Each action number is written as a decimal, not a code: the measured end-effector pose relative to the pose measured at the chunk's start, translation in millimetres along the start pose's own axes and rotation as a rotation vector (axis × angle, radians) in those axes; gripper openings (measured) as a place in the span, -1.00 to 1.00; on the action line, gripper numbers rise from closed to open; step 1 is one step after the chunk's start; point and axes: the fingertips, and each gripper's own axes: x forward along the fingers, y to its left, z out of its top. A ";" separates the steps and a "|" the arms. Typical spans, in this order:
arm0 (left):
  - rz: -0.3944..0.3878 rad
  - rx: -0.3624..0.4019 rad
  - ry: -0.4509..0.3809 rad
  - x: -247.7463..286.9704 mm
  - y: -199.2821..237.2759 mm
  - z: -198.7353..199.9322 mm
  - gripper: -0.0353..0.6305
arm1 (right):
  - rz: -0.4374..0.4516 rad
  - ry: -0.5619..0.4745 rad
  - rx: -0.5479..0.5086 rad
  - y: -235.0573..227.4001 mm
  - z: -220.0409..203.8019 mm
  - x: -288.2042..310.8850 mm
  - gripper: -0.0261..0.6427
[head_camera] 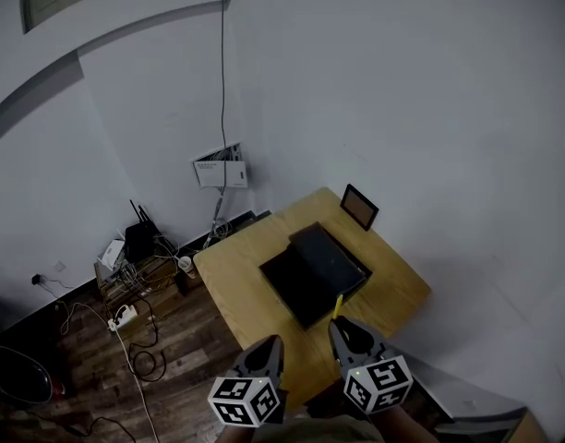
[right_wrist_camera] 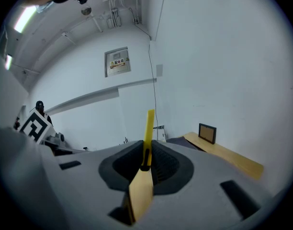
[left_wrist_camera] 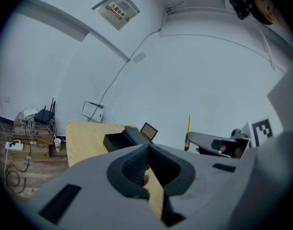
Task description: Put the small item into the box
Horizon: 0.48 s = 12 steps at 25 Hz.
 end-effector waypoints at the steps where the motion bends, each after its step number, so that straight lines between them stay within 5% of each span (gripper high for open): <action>1: -0.004 -0.001 0.005 2.5 3.0 0.0 -0.88 | -0.002 0.006 -0.004 -0.6 -1.2 5.0 -0.80; 12: 0.012 -0.025 0.068 34.9 34.6 -4.9 -0.88 | 0.041 0.115 -0.064 -15.7 -16.0 87.0 -0.80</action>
